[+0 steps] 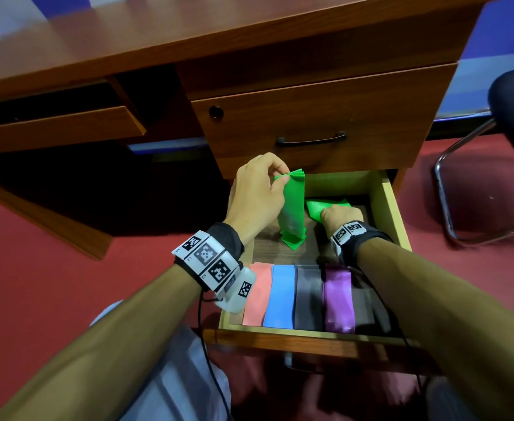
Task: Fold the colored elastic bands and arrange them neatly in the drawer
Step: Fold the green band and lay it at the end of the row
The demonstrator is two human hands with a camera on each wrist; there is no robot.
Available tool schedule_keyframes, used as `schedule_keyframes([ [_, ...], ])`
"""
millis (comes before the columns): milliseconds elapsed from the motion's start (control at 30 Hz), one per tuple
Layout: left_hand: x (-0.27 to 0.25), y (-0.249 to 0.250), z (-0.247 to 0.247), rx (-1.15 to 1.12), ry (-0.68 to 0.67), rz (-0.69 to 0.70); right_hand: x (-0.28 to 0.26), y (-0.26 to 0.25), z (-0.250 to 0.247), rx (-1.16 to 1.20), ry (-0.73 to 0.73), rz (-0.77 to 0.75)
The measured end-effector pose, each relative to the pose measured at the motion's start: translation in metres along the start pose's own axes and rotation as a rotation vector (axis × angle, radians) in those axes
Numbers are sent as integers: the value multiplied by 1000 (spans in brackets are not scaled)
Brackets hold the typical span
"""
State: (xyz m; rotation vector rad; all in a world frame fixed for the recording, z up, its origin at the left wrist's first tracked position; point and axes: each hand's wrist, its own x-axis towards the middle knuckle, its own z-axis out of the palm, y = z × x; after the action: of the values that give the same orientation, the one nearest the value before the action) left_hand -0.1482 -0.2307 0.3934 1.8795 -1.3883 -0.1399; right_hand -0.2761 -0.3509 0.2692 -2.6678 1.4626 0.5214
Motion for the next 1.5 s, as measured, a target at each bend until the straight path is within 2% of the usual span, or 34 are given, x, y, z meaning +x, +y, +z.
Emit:
schedule_keyframes([
  [100, 1, 0, 0, -1, 5, -10, -6, 6, -22, 135, 43, 59],
  [367, 4, 2, -5, -92, 44, -93, -38, 21, -98, 848, 146, 270],
  [500, 0, 5, -8, -129, 56, -127, -68, 34, -133, 1184, 231, 220],
  [600, -3, 5, -12, -144, 69, -140, -95, 37, -137, 1351, 306, 134],
  [700, -5, 3, -15, -181, 87, -160, -110, 37, -128, 1416, 253, 93],
  [833, -3, 1, -15, -340, 89, -303, -121, 41, -133, 1611, 268, 11],
  [1033, -2, 12, -6, -638, -24, -647, -129, 40, -127, 1571, 218, -41],
  [1133, -3, 15, -1, -732, -90, -762, -126, 43, -120, 1574, 228, -47],
  [1367, -7, 24, 3, -863, -196, -801, -119, 45, -107, 1496, 238, -84],
  [1500, -8, 25, 7, -817, -231, -760, -118, 40, -103, 1503, 240, -116],
])
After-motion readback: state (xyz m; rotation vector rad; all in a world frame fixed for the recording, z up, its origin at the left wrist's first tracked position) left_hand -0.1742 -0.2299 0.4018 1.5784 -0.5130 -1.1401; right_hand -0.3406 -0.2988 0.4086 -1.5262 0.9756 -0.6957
